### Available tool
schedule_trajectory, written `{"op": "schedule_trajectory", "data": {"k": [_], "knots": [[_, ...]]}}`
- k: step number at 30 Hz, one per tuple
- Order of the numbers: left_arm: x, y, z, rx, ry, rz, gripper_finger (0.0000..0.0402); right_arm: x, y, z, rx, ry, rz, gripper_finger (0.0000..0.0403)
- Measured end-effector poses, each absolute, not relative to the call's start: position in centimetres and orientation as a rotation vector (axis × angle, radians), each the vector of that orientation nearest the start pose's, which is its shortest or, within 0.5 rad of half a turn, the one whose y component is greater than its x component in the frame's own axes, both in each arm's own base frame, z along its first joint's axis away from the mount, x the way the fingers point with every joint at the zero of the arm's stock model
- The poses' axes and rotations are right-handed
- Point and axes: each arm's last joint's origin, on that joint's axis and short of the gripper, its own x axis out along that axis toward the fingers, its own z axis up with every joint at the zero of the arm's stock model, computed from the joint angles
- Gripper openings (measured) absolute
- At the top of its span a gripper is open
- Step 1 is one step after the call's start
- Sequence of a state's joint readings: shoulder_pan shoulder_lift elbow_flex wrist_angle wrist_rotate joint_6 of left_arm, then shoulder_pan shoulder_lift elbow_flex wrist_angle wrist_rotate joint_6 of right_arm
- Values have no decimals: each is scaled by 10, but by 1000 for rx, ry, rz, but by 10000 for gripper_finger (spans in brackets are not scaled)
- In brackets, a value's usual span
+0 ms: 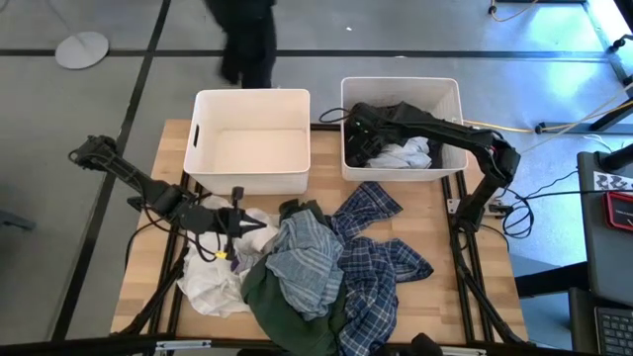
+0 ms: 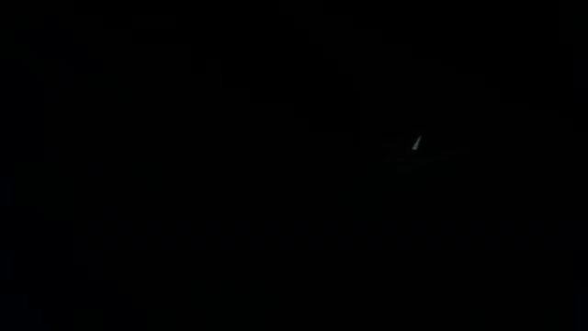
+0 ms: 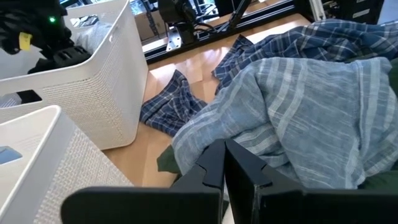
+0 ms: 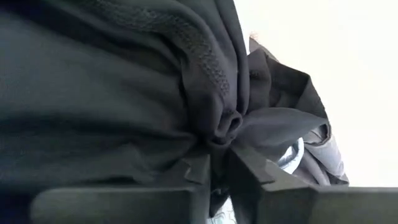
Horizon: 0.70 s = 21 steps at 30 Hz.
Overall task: Sort clothes
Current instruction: Put the black shorts into the right white bin, then put the light blue patterned pyjama into the right white bin
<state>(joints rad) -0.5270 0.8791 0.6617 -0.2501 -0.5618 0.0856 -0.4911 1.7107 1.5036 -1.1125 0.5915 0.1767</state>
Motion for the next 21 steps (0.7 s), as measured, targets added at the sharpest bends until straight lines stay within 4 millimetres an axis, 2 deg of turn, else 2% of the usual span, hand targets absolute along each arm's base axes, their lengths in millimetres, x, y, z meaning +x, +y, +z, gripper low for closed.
{"op": "schedule_trajectory", "data": {"k": [7,12,17,21], "knots": [[169,-80,271,321,402,18,1,282,-172,285,45,1272,-1151,134],[169,-80,271,325,402,17,1,280,-168,287,39,1365,-1015,149],[169,-80,271,326,402,17,1,275,-160,315,85,1373,-1024,148],[169,-80,271,324,402,17,1,273,-144,352,79,1261,-1012,147]]}}
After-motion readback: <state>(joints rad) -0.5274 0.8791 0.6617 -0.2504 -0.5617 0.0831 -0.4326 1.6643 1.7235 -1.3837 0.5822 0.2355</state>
